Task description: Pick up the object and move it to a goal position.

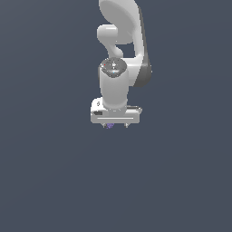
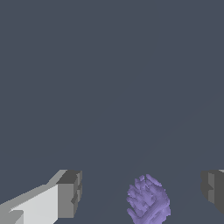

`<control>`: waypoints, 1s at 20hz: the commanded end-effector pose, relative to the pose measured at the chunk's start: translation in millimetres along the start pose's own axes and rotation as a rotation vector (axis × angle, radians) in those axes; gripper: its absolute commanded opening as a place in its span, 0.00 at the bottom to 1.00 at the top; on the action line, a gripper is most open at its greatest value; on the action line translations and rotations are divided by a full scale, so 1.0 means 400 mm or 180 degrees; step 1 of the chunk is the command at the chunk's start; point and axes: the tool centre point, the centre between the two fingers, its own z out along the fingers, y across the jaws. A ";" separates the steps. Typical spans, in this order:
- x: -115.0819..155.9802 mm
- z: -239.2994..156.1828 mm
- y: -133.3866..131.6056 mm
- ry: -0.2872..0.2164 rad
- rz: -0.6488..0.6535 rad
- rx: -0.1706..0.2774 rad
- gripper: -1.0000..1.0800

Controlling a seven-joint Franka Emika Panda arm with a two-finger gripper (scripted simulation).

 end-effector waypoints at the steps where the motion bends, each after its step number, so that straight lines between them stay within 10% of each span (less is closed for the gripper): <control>1: 0.000 0.000 0.000 0.0000 0.0000 0.0000 0.96; 20: -0.007 -0.018 0.058 -0.0002 0.0149 -0.0067 0.96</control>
